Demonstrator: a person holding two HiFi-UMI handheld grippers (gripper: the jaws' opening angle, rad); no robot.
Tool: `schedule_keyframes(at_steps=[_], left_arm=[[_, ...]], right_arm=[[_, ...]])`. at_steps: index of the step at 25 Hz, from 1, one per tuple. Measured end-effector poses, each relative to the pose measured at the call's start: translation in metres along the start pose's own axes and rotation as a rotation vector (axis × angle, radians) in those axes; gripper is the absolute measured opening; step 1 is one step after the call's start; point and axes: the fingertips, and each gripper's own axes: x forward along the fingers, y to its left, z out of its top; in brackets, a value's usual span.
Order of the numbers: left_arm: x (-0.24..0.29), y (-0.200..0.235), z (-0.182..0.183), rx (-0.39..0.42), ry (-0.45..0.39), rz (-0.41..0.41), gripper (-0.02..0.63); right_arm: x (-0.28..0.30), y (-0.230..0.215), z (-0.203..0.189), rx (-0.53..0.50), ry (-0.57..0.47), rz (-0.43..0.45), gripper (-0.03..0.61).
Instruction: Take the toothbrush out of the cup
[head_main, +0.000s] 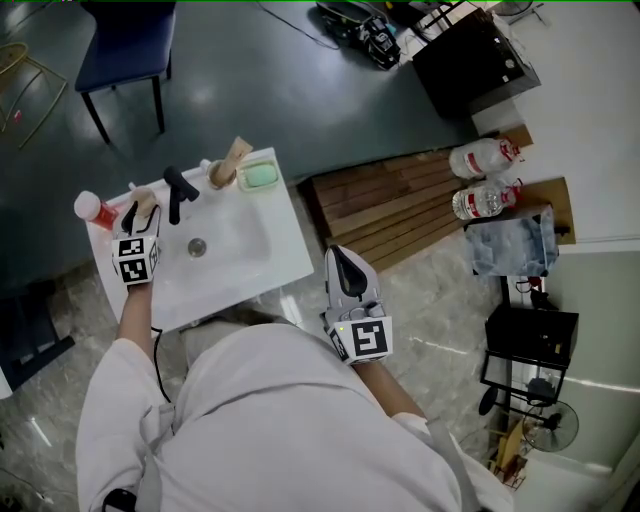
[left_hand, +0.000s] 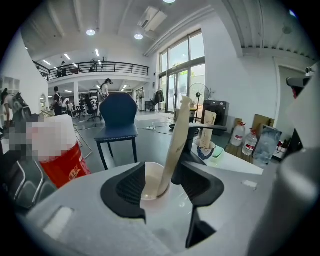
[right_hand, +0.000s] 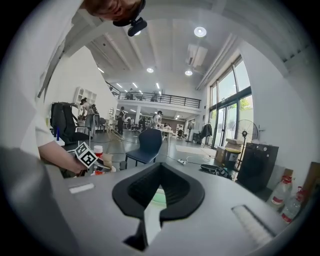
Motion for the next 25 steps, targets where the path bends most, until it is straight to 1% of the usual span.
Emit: schedule_keyframes(at_steps=[8, 10, 13, 15, 19, 25], left_arm=[[0.012, -0.001, -0.004, 0.001, 0.017, -0.012, 0.210], [0.014, -0.001, -0.005, 0.002, 0.015, -0.014, 0.187], [0.015, -0.001, -0.004, 0.010, 0.008, -0.014, 0.133], [0.016, 0.000, -0.004, 0.014, 0.005, -0.012, 0.082], [0.018, 0.001, -0.002, 0.017, 0.000, -0.010, 0.058], [0.017, 0.005, 0.004, 0.015, -0.017, -0.010, 0.051]], right_arm=[[0.006, -0.004, -0.002, -0.001, 0.009, -0.005, 0.003], [0.008, -0.004, -0.002, -0.002, 0.011, -0.006, 0.003], [0.010, -0.004, -0.002, -0.003, 0.012, -0.006, 0.003], [0.011, -0.004, -0.002, -0.005, 0.012, -0.005, 0.003], [0.012, -0.007, -0.002, -0.006, 0.013, -0.007, 0.003], [0.014, -0.009, 0.001, -0.010, 0.011, -0.002, 0.003]])
